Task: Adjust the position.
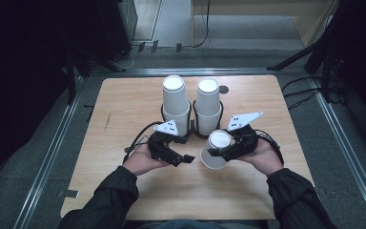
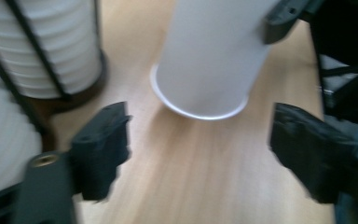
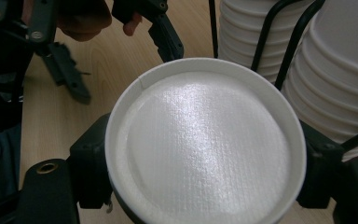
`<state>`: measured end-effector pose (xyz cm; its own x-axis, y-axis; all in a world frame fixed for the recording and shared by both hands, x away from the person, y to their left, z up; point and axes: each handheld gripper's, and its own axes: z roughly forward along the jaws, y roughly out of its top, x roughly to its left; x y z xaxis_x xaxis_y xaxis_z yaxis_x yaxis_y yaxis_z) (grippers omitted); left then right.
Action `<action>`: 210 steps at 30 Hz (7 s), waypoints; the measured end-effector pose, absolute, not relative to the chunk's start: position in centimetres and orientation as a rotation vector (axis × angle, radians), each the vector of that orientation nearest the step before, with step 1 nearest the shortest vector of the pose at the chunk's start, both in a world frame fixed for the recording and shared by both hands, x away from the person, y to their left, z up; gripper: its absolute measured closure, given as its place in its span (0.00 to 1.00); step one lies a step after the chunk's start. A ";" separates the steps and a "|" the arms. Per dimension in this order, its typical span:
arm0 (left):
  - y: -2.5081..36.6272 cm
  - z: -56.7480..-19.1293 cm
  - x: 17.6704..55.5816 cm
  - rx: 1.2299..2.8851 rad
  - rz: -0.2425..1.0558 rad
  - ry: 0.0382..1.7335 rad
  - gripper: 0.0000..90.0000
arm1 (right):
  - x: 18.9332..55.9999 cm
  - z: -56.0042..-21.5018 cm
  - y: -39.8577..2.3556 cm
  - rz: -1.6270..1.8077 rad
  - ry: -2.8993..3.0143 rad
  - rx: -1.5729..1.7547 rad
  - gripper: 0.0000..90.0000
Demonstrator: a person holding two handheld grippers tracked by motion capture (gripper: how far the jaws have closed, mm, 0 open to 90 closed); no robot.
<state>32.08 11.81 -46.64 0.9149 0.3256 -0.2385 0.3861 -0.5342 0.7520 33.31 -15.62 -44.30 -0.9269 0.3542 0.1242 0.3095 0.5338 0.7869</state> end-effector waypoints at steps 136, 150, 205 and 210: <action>12.0 -46.0 33.0 2.334 -0.018 0.372 0.00 | 32.7 -44.2 -16.1 1.459 2.776 0.482 0.25; 12.5 -45.8 32.9 2.157 -0.058 0.399 0.00 | 32.8 -43.4 -16.7 1.553 2.722 0.510 0.25; 13.5 -44.7 33.8 2.321 -0.058 0.433 0.10 | 32.2 -45.0 -14.9 1.318 2.834 0.489 0.16; 13.0 -45.1 34.0 2.367 -0.051 0.388 0.10 | 32.3 -45.1 -14.7 1.283 2.829 0.516 0.16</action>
<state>34.01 13.02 -45.13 0.9538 0.2627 -0.1456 0.2914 -0.6913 0.6612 32.30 -14.75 -45.13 -0.9463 0.2912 0.1405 0.2975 0.6141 0.7310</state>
